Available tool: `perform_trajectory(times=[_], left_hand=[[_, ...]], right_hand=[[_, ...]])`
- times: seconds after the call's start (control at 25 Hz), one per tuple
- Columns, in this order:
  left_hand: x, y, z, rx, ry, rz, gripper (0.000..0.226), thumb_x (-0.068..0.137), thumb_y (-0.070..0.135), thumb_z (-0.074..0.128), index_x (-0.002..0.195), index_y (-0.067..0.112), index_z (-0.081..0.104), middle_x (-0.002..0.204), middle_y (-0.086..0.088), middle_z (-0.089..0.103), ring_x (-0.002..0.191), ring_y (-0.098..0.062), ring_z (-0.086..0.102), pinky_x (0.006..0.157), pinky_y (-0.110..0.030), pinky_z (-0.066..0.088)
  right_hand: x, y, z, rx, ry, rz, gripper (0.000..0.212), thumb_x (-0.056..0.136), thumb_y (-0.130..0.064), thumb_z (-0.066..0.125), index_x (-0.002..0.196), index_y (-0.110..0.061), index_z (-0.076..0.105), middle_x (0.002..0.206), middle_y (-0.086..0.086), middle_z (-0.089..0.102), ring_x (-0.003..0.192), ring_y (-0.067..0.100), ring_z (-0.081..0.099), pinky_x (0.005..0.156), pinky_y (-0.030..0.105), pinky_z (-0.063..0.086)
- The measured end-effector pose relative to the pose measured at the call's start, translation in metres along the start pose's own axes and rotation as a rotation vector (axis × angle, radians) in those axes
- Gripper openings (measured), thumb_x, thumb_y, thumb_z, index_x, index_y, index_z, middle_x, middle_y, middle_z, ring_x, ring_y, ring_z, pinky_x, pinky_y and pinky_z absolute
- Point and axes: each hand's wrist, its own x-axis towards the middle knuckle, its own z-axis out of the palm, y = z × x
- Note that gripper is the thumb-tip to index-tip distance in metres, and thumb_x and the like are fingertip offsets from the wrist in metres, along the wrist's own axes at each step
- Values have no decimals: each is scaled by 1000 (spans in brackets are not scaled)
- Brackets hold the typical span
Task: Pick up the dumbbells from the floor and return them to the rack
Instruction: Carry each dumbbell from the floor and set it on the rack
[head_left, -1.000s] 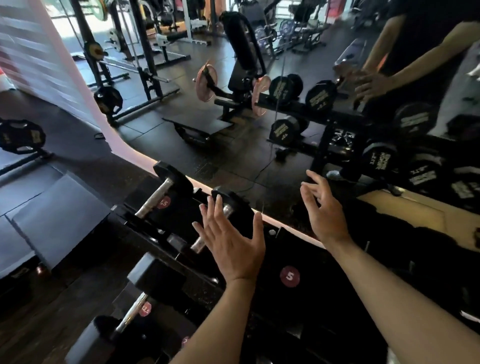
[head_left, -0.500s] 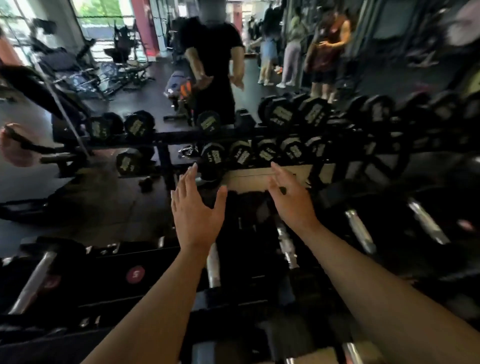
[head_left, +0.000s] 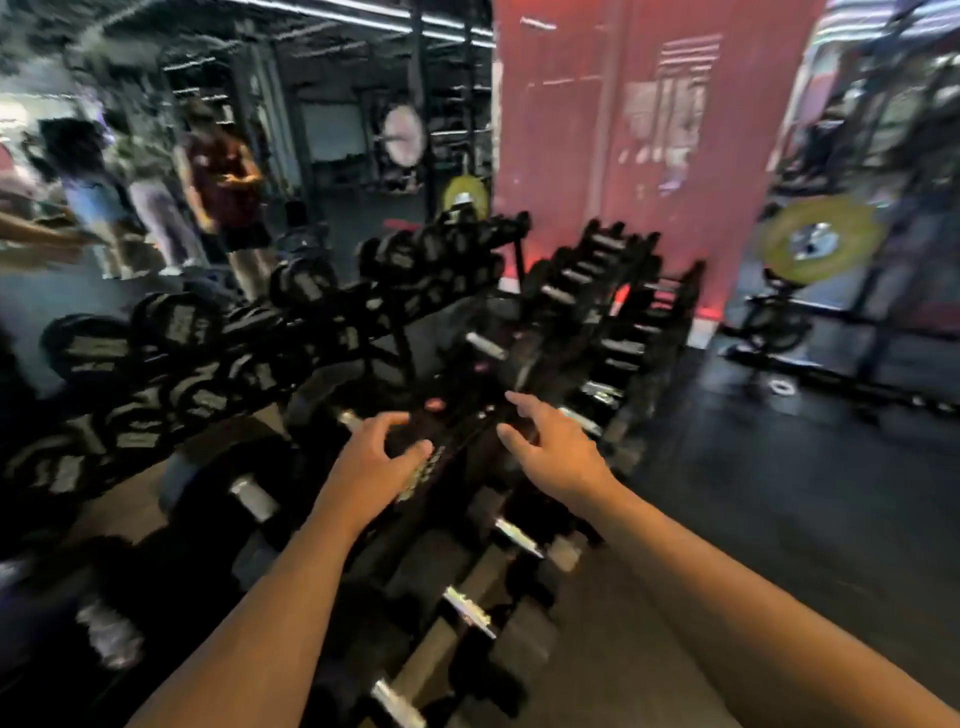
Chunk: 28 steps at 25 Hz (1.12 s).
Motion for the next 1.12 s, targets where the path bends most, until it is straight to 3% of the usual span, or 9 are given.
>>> perform_trajectory(times=[0.2, 0.36, 0.48, 0.64, 0.84, 1.12], left_hand=[[26, 113, 138, 63, -369, 264, 43, 85, 34, 76, 125, 24, 64, 127, 5, 60, 120, -12, 55, 97, -24, 39], [39, 178, 243, 111, -658, 364, 28, 85, 32, 76, 112, 27, 70, 111, 9, 70, 107, -11, 64, 92, -26, 48], [56, 203, 311, 161, -773, 427, 19, 83, 38, 74, 102, 33, 72, 100, 11, 71, 97, -11, 66, 89, -32, 54], [81, 235, 402, 219, -925, 473, 19, 79, 47, 69, 97, 41, 68, 100, 15, 68, 95, -10, 65, 90, -39, 55], [83, 275, 506, 360, -1077, 554, 20, 86, 41, 67, 106, 38, 66, 115, 9, 67, 101, -12, 63, 93, -37, 53], [77, 325, 712, 569, -1119, 588, 55, 90, 46, 63, 141, 30, 49, 142, 1, 50, 125, -24, 54, 101, -44, 46]], right_hand=[[-58, 116, -115, -158, 148, 249, 57, 93, -52, 49, 145, -27, 45, 142, 5, 55, 128, 25, 53, 102, 41, 45], [-101, 207, -177, -221, 224, 460, 50, 95, -43, 54, 142, -26, 50, 141, 0, 57, 128, 21, 54, 102, 39, 46], [-120, 258, -201, -238, 239, 591, 45, 93, -39, 58, 137, -27, 55, 134, -4, 63, 121, 17, 60, 96, 35, 49], [-138, 317, -223, -259, 231, 748, 45, 84, -42, 52, 127, -31, 61, 125, -7, 68, 115, 18, 64, 92, 36, 52], [-162, 393, -252, -322, 139, 914, 46, 90, -36, 55, 135, -28, 56, 135, 2, 62, 122, 26, 58, 94, 40, 50], [-181, 586, -288, -349, 22, 983, 44, 95, -39, 51, 138, -28, 52, 133, 5, 58, 118, 29, 58, 90, 41, 51]])
